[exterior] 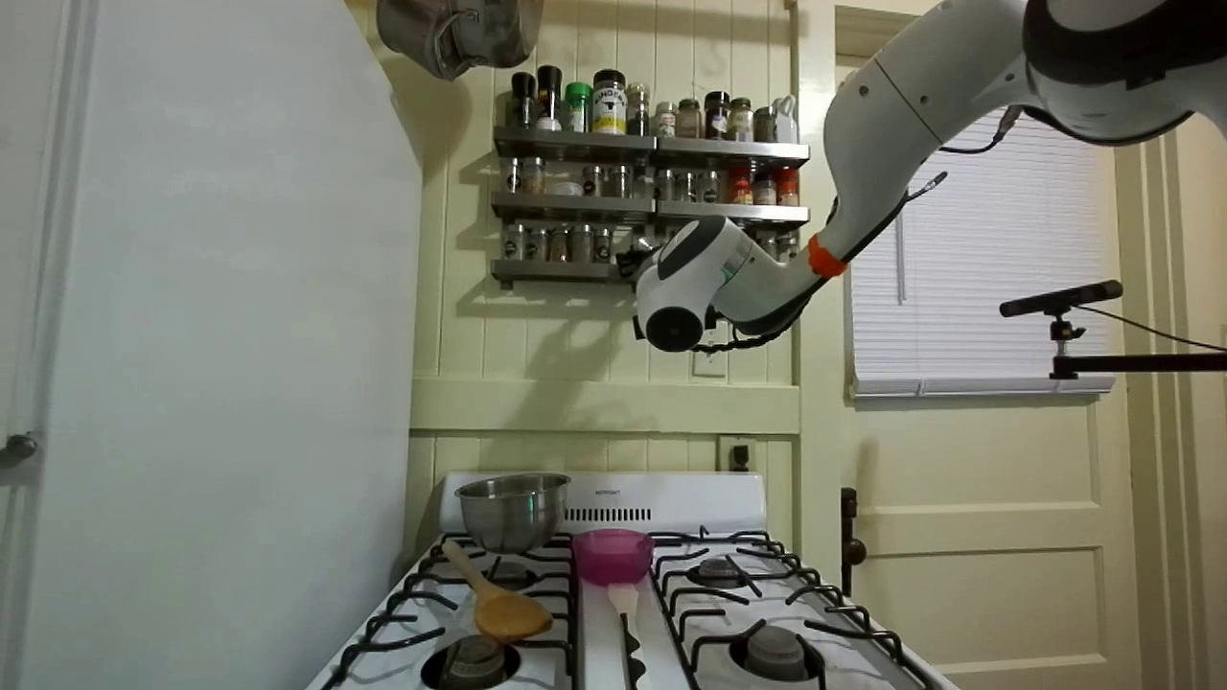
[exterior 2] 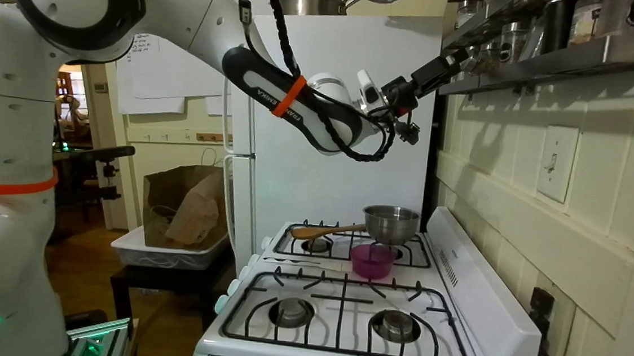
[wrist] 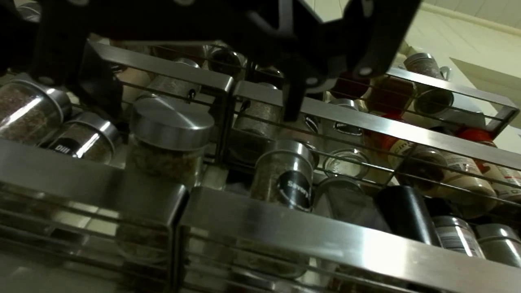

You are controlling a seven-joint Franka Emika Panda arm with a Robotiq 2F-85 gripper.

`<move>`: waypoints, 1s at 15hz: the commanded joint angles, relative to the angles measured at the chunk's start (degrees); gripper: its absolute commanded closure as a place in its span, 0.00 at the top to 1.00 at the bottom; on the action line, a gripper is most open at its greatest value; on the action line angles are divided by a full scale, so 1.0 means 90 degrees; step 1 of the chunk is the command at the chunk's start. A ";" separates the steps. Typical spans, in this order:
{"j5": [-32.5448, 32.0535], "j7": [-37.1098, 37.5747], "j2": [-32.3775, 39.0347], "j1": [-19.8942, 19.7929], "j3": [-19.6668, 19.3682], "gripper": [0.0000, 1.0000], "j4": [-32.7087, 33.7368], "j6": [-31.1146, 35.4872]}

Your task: Straighten up the fallen spice bottle

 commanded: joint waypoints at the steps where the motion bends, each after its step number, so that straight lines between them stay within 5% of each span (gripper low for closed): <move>1: 0.0001 0.0353 0.0289 0.0687 -0.0806 1.00 0.0344 0.0237; 7: 0.0001 0.0794 0.0713 0.1803 -0.2224 0.90 0.0718 0.0399; 14: 0.0000 0.1416 0.1106 0.2748 -0.3546 0.48 0.0956 0.0753; 15: 0.0000 0.1495 0.1143 0.2843 -0.3677 0.50 0.0971 0.0804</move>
